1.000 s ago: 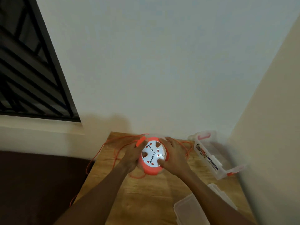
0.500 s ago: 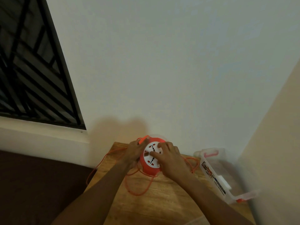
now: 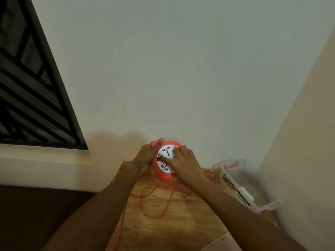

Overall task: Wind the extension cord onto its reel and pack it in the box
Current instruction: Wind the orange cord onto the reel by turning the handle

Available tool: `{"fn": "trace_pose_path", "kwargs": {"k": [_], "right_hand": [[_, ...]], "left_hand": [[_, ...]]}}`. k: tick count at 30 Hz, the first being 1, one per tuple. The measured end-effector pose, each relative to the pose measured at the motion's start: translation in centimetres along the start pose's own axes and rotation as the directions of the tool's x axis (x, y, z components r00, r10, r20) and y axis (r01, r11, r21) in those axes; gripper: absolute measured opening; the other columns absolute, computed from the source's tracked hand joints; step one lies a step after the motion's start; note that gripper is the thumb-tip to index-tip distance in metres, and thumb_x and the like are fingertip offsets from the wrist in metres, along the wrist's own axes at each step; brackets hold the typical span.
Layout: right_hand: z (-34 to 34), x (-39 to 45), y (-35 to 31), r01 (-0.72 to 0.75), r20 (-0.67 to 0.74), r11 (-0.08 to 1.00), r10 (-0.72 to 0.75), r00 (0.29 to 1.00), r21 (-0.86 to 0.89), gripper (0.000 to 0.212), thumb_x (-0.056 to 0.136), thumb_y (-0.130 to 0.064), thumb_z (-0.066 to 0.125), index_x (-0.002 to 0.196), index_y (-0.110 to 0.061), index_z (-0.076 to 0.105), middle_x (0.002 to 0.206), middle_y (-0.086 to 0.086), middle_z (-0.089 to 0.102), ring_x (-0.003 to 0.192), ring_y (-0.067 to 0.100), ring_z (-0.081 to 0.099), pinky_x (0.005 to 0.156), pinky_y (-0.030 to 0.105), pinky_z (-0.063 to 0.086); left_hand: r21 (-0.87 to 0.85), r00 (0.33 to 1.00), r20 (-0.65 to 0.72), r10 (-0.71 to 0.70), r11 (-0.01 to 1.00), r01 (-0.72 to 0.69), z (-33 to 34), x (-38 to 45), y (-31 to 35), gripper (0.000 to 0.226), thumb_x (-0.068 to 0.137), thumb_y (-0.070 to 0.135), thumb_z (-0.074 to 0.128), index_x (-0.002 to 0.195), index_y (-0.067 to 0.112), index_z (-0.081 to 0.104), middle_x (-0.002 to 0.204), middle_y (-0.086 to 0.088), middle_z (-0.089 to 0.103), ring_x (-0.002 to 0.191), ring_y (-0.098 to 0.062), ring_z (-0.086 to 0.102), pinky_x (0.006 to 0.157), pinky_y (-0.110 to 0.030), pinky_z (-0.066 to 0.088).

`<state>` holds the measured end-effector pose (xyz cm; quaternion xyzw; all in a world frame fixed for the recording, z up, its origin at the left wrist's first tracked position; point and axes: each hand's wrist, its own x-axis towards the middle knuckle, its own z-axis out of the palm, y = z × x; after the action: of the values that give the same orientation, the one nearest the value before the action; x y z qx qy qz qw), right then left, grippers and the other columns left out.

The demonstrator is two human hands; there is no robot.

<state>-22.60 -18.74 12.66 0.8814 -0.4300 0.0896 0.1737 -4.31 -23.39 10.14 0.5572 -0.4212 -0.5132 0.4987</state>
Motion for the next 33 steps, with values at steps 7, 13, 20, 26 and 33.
{"fn": "trace_pose_path", "kwargs": {"k": [7, 13, 20, 26, 33], "right_hand": [[0.1, -0.3, 0.3, 0.025, 0.051, 0.997, -0.021, 0.998, -0.079, 0.063, 0.088, -0.038, 0.063, 0.145, -0.037, 0.038, 0.121, 0.022, 0.057, 0.115, 0.042, 0.049, 0.09, 0.049, 0.041], [-0.1, -0.2, 0.0, -0.1, 0.065, 0.995, 0.102, 0.993, -0.025, 0.074, 0.075, -0.049, 0.072, 0.141, -0.033, 0.044, 0.127, 0.016, 0.062, 0.114, 0.039, 0.055, 0.095, 0.048, 0.042], [0.9, -1.3, -3.2, -0.521, 0.127, 0.753, 0.518, 0.846, 0.401, 0.066, 0.082, -0.06, 0.054, 0.142, -0.035, 0.042, 0.124, 0.002, 0.068, 0.111, 0.028, 0.062, 0.098, 0.048, 0.039], [1.1, -0.9, -4.8, -0.624, 0.375, 0.229, 0.631, 0.68, 0.747, 0.071, 0.086, -0.04, 0.064, 0.15, -0.026, 0.035, 0.147, 0.004, 0.049, 0.129, 0.027, 0.051, 0.101, 0.042, 0.046], [0.4, -0.6, -5.3, -0.562, 0.521, -0.117, 0.564, 0.641, 0.819, 0.079, 0.084, -0.018, 0.068, 0.153, -0.022, 0.03, 0.148, 0.006, 0.044, 0.125, 0.025, 0.051, 0.097, 0.041, 0.051]], "left_hand": [[-0.003, 0.998, 0.055, -0.036, 0.999, 0.036, 0.5, 0.0, 0.2, 0.046, 0.086, 0.053, 0.079, 0.105, 0.011, 0.077, 0.091, -0.011, 0.083, 0.078, -0.028, 0.081, 0.06, -0.037, 0.063], [0.066, 0.997, 0.07, -0.019, 0.998, 0.015, 1.1, -0.3, 0.4, 0.048, 0.09, 0.057, 0.072, 0.114, 0.015, 0.074, 0.096, -0.009, 0.083, 0.083, -0.029, 0.081, 0.067, -0.039, 0.065], [0.056, 0.999, -0.02, 0.038, 0.998, -0.037, 1.3, -1.5, -1.3, 0.045, 0.092, 0.054, 0.071, 0.112, 0.014, 0.076, 0.109, -0.014, 0.08, 0.097, -0.034, 0.078, 0.089, -0.052, 0.064], [0.073, 0.986, -0.144, 0.082, 0.995, -0.072, 1.3, -2.0, -1.8, 0.037, 0.09, 0.054, 0.074, 0.082, 0.018, 0.079, 0.093, -0.01, 0.082, 0.091, -0.031, 0.079, 0.085, -0.048, 0.065], [0.205, 0.987, -0.074, 0.142, 0.971, -0.124, -0.1, -1.8, -0.2, 0.037, 0.094, 0.049, 0.071, 0.086, 0.013, 0.079, 0.094, -0.012, 0.082, 0.089, -0.031, 0.079, 0.085, -0.047, 0.064]]}}
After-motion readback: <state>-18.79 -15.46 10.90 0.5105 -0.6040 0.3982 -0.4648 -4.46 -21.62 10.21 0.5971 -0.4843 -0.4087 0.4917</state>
